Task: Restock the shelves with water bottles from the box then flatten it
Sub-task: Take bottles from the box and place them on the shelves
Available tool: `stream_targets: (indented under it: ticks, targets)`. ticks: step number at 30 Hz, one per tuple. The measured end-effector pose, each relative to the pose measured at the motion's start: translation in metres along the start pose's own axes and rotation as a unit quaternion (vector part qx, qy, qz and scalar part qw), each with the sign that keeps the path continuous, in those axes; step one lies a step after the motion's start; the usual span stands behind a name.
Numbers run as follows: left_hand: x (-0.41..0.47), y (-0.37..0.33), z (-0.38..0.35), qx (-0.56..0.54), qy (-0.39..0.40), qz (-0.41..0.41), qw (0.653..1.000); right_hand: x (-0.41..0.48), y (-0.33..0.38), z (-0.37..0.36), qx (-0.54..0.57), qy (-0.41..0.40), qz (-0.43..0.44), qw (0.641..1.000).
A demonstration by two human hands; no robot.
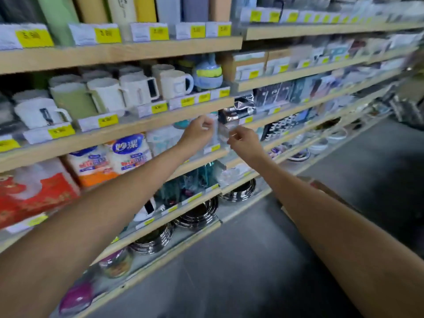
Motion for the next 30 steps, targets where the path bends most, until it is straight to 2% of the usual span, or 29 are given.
stream_targets:
  ticks: [7,12,17,21,30]
  targets:
    - [0.043,0.027,-0.151,-0.008,0.130,0.042,0.991,0.053,-0.125,0.050,-0.002,-0.018,-0.098,0.995]
    - [0.100,0.035,-0.276,-0.036,0.209,0.032,0.977,0.112,-0.221,0.099,0.002,-0.030,-0.190,0.981]
    - [0.173,0.042,-0.411,-0.035,0.301,0.037,0.952,0.177,-0.301,0.165,-0.014,-0.054,-0.266,0.962]
    - [0.212,0.031,-0.503,-0.042,0.370,0.043,0.927,0.207,-0.357,0.214,0.026,-0.071,-0.310,0.948]
    - [0.245,-0.006,-0.689,-0.044,0.475,0.022,0.879,0.257,-0.500,0.326,0.042,-0.129,-0.411,0.902]
Point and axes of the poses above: each hand's wrist, its own x-axis towards the middle knuckle, its own z-axis out of the back of the hand, y = z × x, the point moved 5 cm from there along x, towards the middle knuckle, and after that the axes turned 14 degrees about -z, right-handed, at the moved point
